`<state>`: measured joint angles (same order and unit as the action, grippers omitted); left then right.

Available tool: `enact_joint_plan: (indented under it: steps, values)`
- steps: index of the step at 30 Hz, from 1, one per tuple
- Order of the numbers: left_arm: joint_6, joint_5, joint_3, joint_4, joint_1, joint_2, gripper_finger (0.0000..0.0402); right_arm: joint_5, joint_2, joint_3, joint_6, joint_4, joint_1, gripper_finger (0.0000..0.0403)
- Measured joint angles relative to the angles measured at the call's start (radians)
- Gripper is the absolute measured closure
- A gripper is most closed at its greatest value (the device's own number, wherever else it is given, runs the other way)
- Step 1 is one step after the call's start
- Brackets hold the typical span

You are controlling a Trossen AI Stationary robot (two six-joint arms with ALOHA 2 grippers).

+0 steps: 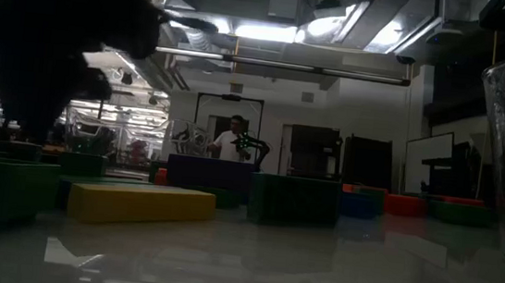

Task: Sort blocks by size
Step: Put the rectangular green game piece into the bottom transparent bin

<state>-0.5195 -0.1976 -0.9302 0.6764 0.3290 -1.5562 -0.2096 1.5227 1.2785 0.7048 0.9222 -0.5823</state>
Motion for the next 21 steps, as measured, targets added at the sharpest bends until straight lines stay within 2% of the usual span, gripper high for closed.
enact_joint_plan:
  steps: [8,18,21]
  values:
    - [-0.109,-0.011,0.000,0.117,0.000,0.000,0.0260,0.011,0.000,0.000,-0.001,0.000,0.000,0.0204]
    - [-0.176,-0.009,-0.001,0.154,0.000,0.000,0.0260,0.016,0.000,0.000,-0.002,0.000,0.000,0.0204]
    - [-0.190,0.021,-0.001,0.148,0.000,0.000,0.0260,0.017,0.000,0.000,-0.002,0.000,0.000,0.0204]
